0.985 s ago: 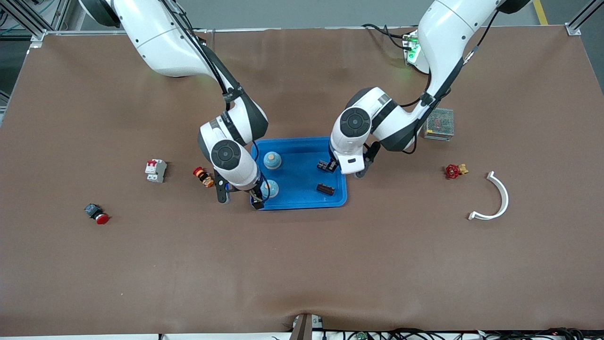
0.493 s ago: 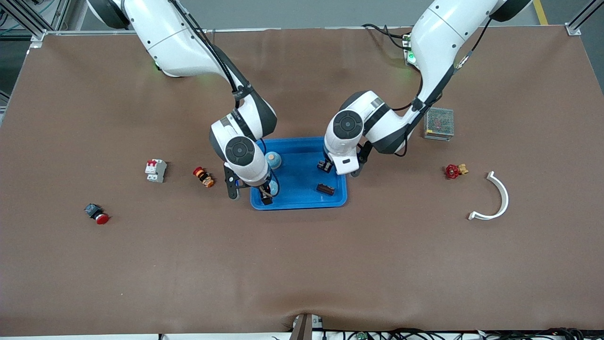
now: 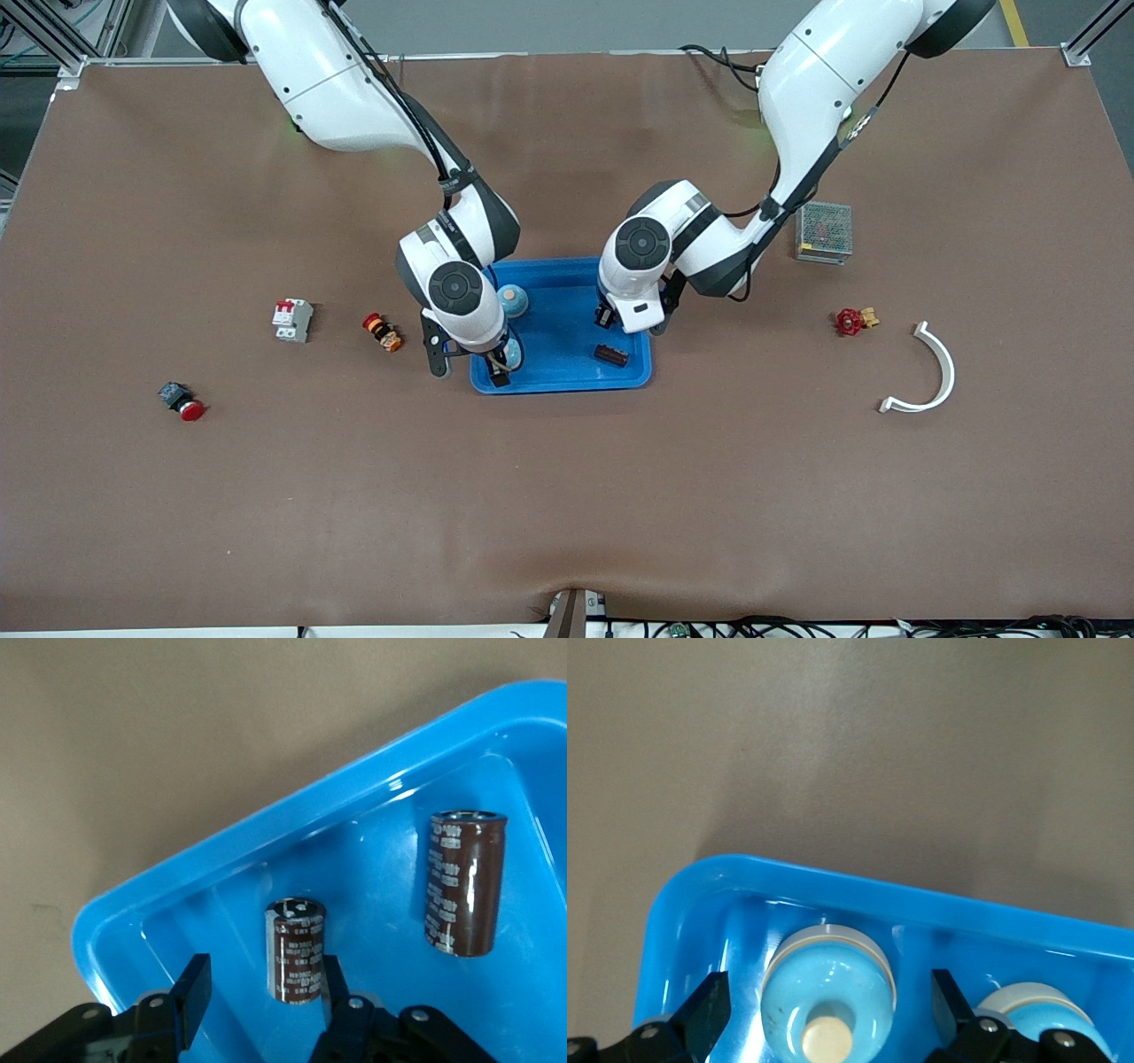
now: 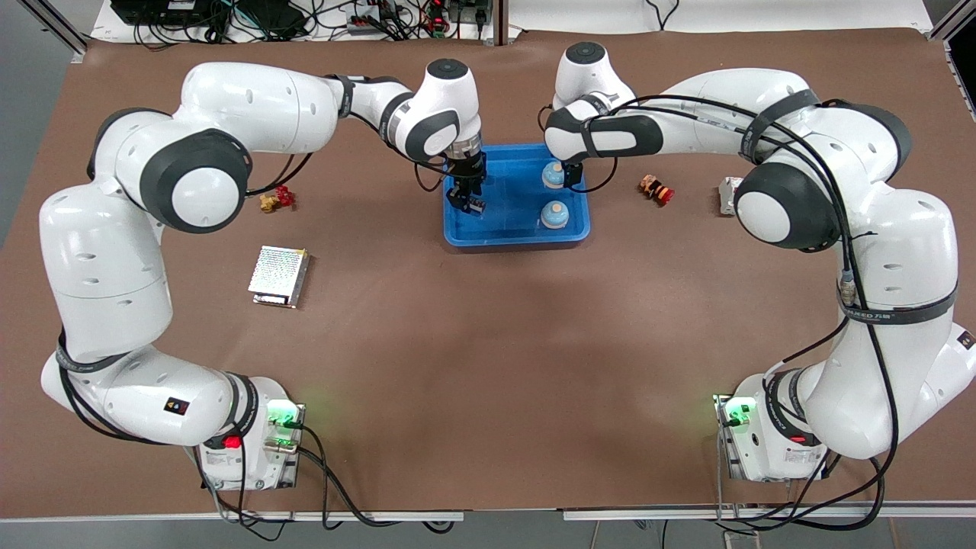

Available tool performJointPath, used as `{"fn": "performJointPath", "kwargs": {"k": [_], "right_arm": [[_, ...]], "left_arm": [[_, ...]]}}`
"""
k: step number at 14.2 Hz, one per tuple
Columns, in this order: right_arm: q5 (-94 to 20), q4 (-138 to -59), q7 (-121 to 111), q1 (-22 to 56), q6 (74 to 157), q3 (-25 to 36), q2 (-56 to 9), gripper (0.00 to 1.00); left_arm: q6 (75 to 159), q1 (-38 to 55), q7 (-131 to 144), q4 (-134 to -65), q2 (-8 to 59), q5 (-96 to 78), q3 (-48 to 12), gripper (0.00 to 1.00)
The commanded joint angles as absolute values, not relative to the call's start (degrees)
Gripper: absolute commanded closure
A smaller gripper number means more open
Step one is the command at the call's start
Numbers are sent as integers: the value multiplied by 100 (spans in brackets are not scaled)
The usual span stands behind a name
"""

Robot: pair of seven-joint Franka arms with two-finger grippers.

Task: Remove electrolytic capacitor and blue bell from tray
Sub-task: 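Close the right gripper on the bell while the left gripper grips the capacitor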

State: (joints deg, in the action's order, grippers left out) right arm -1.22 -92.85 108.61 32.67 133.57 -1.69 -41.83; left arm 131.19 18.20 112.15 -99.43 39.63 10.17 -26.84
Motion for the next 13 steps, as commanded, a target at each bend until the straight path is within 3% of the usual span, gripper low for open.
{"fn": "performJointPath", "kwargs": {"k": [1,2,4,5,8,10,12,13], "right_arm": [[-26,-9141,11013,3313,13438,-141,-4280,0],[-26,-9141,11004,3313,13482,-141,-4280,8],[-79,-9141,11004,3313,13605,-149,-4280,78],[-105,-9141,11013,3313,13632,-149,-4280,100],[-97,-9141,11083,3322,13632,-149,-4280,100],[-105,-9141,11083,3375,13632,-149,-4271,100],[-140,-9132,11092,3558,13632,-158,-4271,100],[-141,-9132,11092,3673,13623,-167,-4271,100]], "left_arm": [[13297,1898,11408,-9809,4113,1169,-2646,46],[13307,1898,11452,-9817,4131,1178,-2646,48],[13315,1916,11461,-9809,4166,1178,-2593,50],[13394,1994,11461,-9809,4175,1178,-2532,51],[13500,2267,11487,-9809,4219,1169,-2225,58],[13509,2268,11487,-9791,4219,1169,-2206,74],[13500,2224,11400,-9791,4184,1186,-2206,100],[13448,2224,11382,-9791,4140,1187,-2206,100]]}}
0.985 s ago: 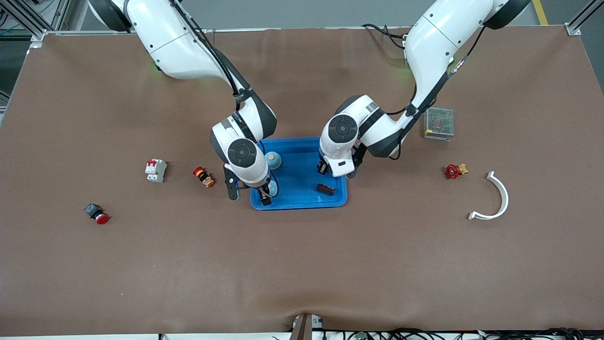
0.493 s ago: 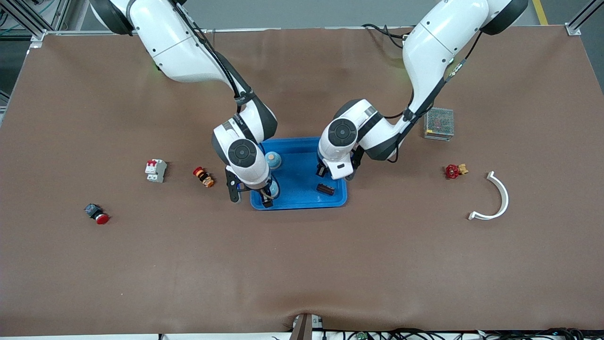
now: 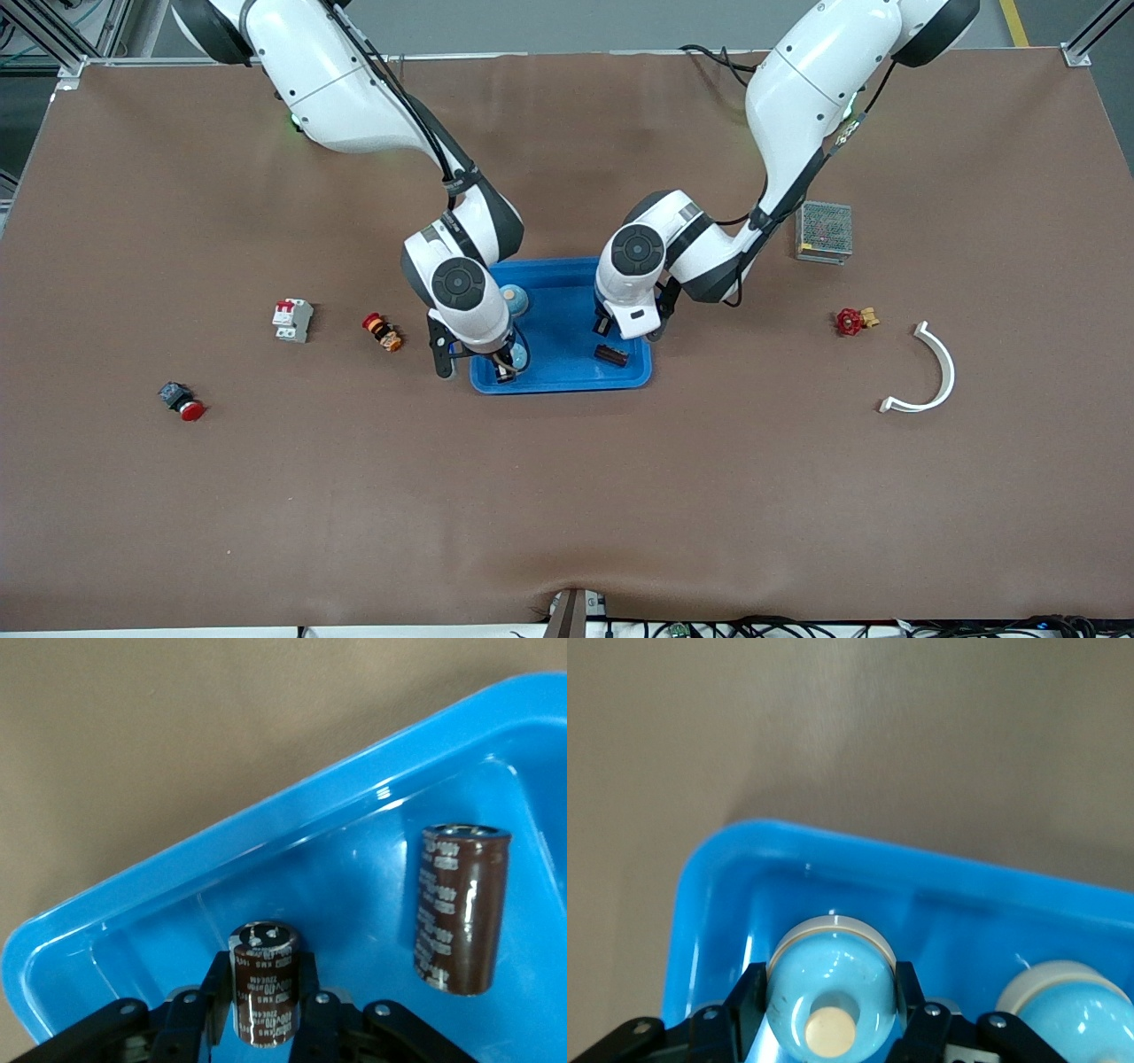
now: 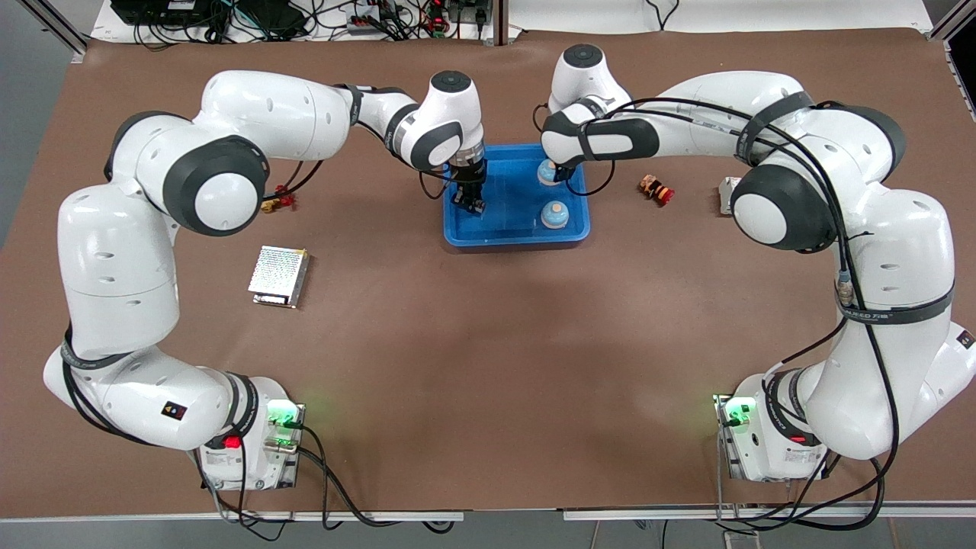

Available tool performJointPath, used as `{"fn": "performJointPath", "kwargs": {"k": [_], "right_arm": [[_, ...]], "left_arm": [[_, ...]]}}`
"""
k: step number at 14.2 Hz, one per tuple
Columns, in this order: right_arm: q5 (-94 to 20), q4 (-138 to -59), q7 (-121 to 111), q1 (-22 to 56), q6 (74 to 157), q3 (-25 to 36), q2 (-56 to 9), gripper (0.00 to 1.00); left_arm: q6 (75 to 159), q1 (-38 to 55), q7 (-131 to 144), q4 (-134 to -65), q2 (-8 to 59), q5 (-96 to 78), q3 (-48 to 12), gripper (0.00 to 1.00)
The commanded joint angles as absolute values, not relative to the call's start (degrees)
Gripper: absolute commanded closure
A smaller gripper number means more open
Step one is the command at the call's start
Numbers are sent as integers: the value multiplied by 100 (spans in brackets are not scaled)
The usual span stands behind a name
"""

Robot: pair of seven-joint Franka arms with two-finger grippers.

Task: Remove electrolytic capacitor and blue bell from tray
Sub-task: 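Close the right gripper on the bell while the left gripper grips the capacitor, then carry the bell with the right gripper while the left gripper carries the capacitor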

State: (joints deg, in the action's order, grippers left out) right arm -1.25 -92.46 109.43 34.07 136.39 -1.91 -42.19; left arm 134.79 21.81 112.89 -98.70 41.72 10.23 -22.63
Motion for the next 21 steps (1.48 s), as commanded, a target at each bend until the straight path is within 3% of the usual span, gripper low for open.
{"fn": "performJointPath", "kwargs": {"k": [1,6,10,13,16,21], "right_arm": [[-149,-9132,11100,3761,13606,-167,-4254,100],[-123,-9036,10708,3876,13002,-193,-4053,100],[-158,-8360,8646,3281,10913,-184,-3553,100],[-158,-8218,6625,2438,10004,-184,-2972,100],[-80,-8226,4673,1664,9642,-149,-2611,100],[324,-8288,2359,652,9650,-132,-2435,100]], "left_arm": [[13412,2241,11356,-9791,4079,1195,-2206,100],[12544,2153,10811,-9791,3499,1354,-2224,100],[11990,2022,10425,-9791,3103,1345,-2241,100],[11577,1820,9977,-9817,2787,1301,-2250,100],[11172,1408,9371,-9931,2497,1239,-2276,100],[11004,415,7631,-10853,1890,1230,-2285,100]]}}
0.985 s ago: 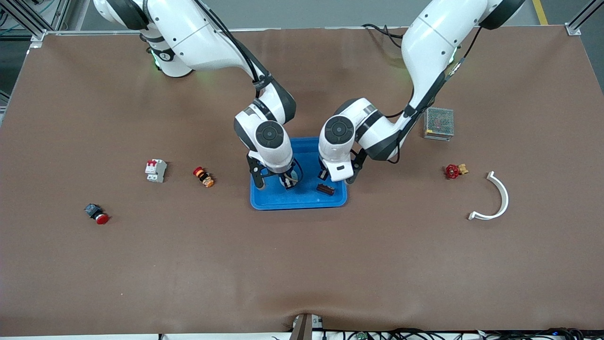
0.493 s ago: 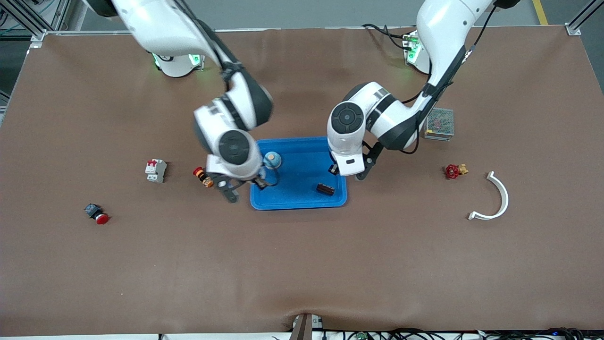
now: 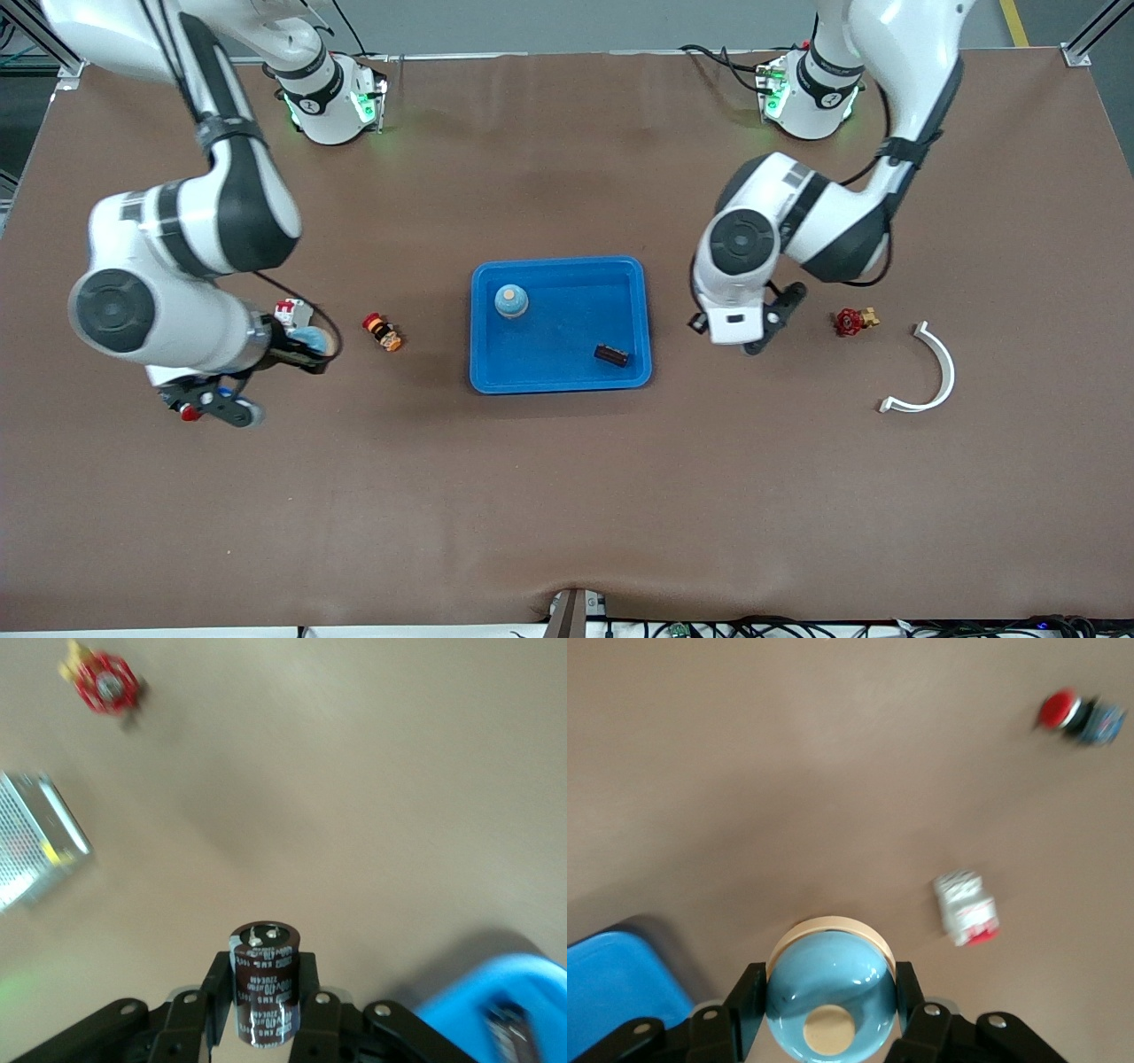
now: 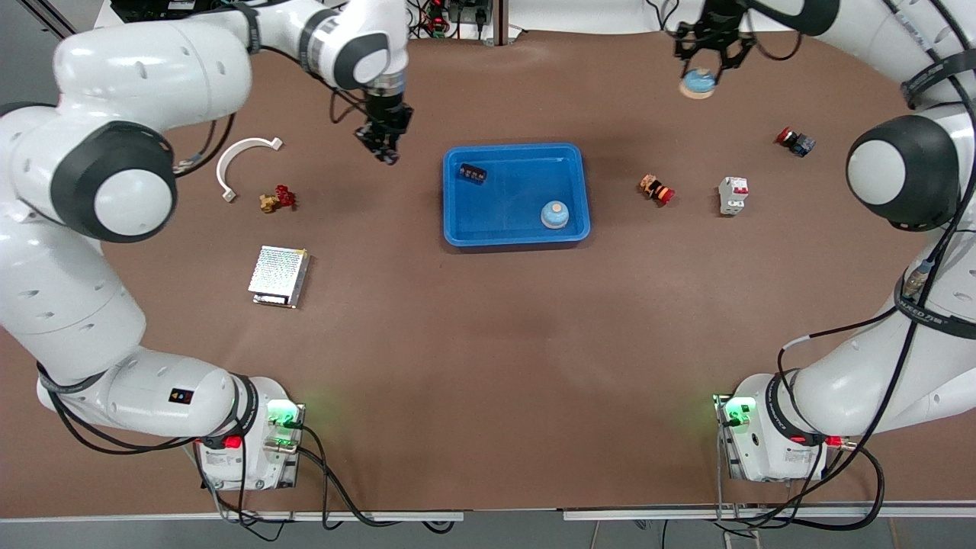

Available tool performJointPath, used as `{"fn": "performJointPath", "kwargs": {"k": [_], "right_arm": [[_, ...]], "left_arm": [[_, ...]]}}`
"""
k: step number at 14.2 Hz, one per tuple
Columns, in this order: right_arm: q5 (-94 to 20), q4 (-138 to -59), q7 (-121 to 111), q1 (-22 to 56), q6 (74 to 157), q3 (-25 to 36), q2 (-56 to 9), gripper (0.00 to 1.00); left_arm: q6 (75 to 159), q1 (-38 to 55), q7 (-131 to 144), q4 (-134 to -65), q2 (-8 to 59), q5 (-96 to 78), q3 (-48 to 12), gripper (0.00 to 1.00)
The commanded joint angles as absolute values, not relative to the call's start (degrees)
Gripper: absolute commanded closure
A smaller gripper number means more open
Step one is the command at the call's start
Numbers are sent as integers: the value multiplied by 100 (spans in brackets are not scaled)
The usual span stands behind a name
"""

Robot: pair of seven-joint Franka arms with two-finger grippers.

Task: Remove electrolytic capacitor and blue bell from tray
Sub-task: 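Carry the bell with the right gripper while the left gripper carries the capacitor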

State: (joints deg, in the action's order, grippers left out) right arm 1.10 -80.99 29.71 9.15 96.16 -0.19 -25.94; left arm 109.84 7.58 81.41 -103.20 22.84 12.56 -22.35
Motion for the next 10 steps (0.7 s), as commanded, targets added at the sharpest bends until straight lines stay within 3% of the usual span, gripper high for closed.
{"fn": "performJointPath", "kwargs": {"k": [1,5,10], "right_arm": [[430,-8332,2060,546,9676,-132,-2426,100],[721,-9401,1162,89,10667,-141,-2005,100],[870,-10720,835,-193,12039,-132,-1635,100]], "left_arm": [[11004,283,7411,-10959,1881,1230,-2285,100],[11144,-359,6593,-11390,1890,1248,-2276,100],[12180,-886,6135,-12207,1951,1432,-2259,100]]}}
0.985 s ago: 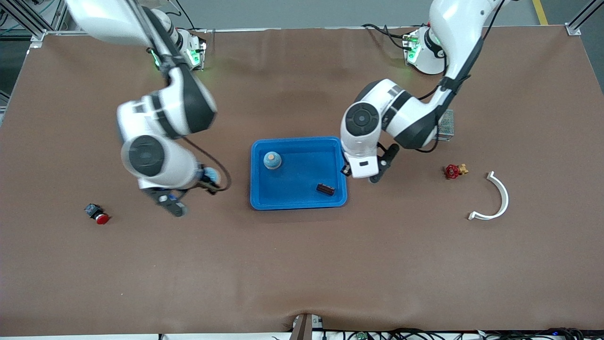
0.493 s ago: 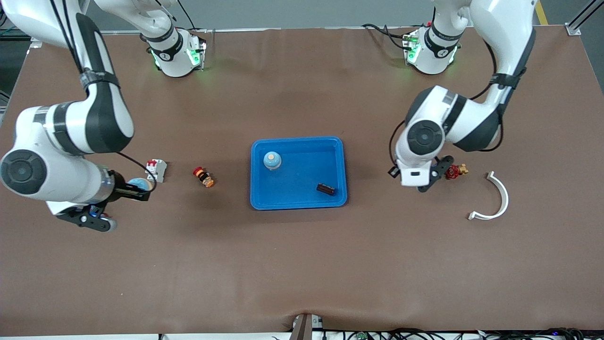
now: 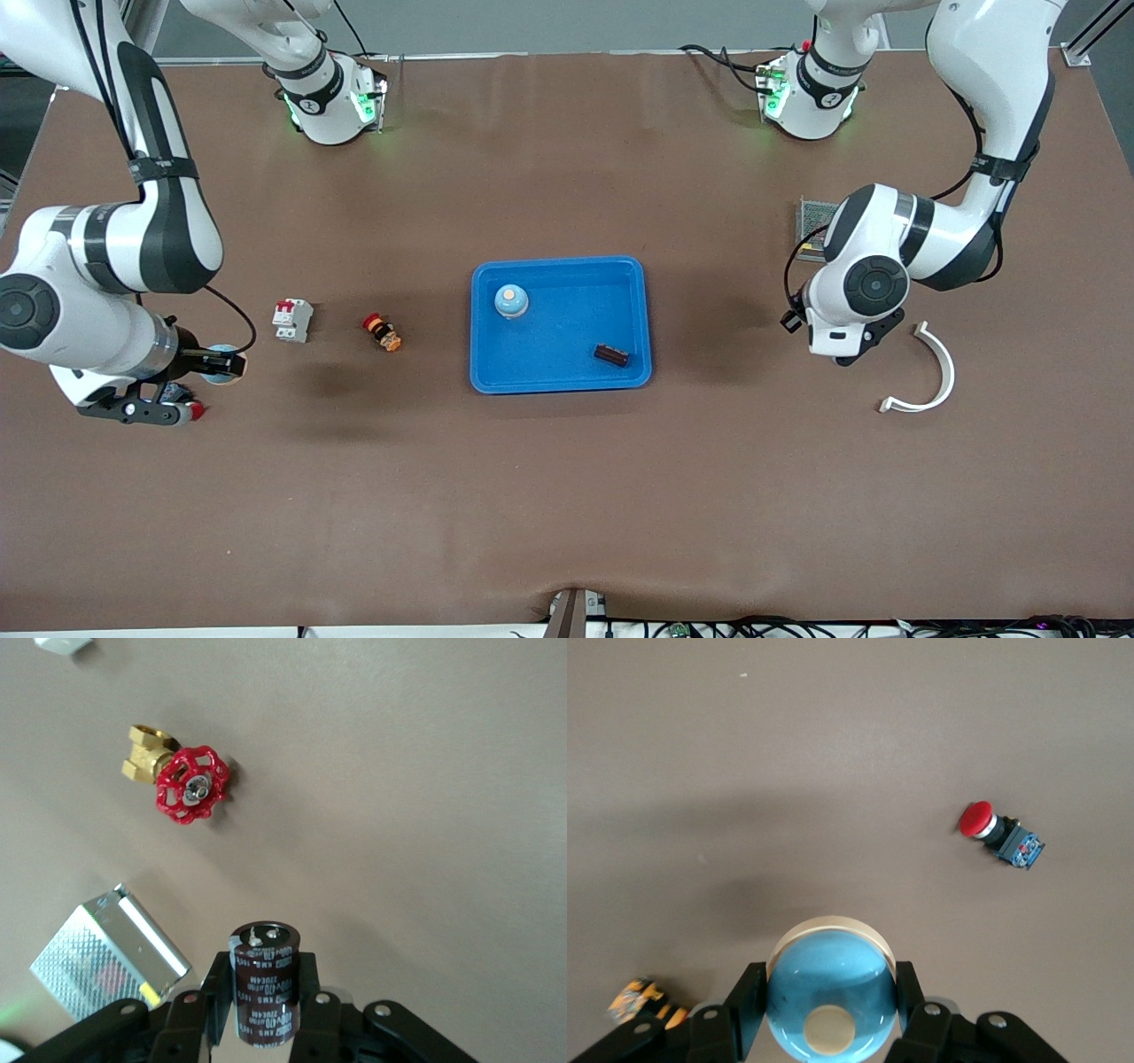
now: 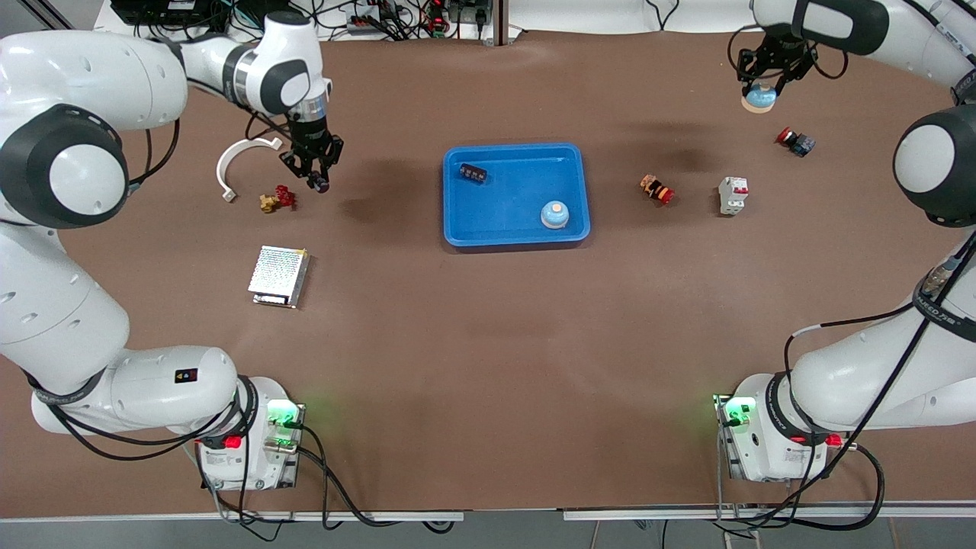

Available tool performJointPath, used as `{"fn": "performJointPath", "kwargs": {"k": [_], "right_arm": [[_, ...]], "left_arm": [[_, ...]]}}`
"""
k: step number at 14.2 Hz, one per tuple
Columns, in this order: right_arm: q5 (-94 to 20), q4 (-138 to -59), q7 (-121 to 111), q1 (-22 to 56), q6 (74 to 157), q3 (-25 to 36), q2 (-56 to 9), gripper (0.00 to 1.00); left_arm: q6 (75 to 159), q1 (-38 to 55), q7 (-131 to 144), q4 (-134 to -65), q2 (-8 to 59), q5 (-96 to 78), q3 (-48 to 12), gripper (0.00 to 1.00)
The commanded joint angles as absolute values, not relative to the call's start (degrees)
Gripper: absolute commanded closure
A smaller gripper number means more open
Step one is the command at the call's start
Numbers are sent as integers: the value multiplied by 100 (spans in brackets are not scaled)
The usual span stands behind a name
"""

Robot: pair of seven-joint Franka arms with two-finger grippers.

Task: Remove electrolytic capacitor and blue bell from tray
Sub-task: 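Carry the bell with the right gripper while the left gripper carries the capacitor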

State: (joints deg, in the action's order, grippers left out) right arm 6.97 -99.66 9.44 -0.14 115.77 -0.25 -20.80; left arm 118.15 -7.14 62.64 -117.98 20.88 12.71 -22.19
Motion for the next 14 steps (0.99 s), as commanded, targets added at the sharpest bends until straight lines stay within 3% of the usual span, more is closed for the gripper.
{"fn": "performJointPath", "kwargs": {"k": [1,5,9,11,12,14], "right_arm": [[896,-10940,783,-254,12267,-132,-1583,100],[888,-11670,125,-658,13339,-141,-1529,100],[888,-12163,-658,-1220,14420,-141,-1626,100],[888,-12322,-782,-1353,14773,-141,-1731,100],[888,-12383,-774,-1362,14844,-141,-1766,100],[879,-12524,-704,-1354,15133,-141,-1854,100]], "left_arm": [[12338,-1009,6091,-12339,1969,1598,-2259,100],[13208,-1274,6091,-12814,2135,1889,-2259,100],[13464,-1318,6091,-12867,2337,1968,-2241,100],[13474,-1353,6091,-12850,2390,1995,-2241,74],[13474,-1362,6082,-12850,2391,1995,-2241,44],[13465,-1354,6091,-12806,2382,1995,-2241,7]]}}
